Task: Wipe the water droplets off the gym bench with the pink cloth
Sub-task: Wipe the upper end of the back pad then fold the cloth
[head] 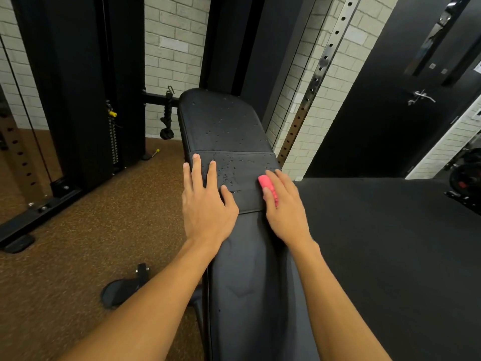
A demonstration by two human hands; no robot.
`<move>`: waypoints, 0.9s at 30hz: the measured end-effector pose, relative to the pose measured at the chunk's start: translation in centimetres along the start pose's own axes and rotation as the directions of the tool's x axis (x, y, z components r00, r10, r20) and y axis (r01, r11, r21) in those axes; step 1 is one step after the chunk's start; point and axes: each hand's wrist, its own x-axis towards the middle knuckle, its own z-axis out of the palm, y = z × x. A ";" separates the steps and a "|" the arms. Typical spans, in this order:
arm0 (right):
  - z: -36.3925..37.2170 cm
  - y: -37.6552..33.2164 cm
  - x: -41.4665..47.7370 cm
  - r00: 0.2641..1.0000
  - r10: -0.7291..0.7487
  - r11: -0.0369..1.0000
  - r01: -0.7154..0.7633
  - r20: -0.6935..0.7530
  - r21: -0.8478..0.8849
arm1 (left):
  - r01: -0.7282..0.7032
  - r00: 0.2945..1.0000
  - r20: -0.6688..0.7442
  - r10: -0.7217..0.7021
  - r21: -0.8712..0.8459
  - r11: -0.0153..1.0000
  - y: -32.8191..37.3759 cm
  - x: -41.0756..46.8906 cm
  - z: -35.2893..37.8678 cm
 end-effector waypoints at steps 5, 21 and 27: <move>0.0 0.1 4.0 0.987 0.161 0.985 -0.160 -0.001 0.058 | 0.002 1.000 0.011 -0.002 -0.003 1.000 0.1 0.0 0.0; 0.7 -1.2 2.7 0.999 0.042 0.998 -0.041 -0.012 0.038 | 0.004 1.000 0.006 -0.004 0.000 1.000 0.1 -0.1 0.1; -0.6 0.6 1.3 0.996 0.090 0.996 -0.090 -0.004 0.027 | 0.007 1.000 0.012 -0.007 -0.004 1.000 0.2 -0.1 0.0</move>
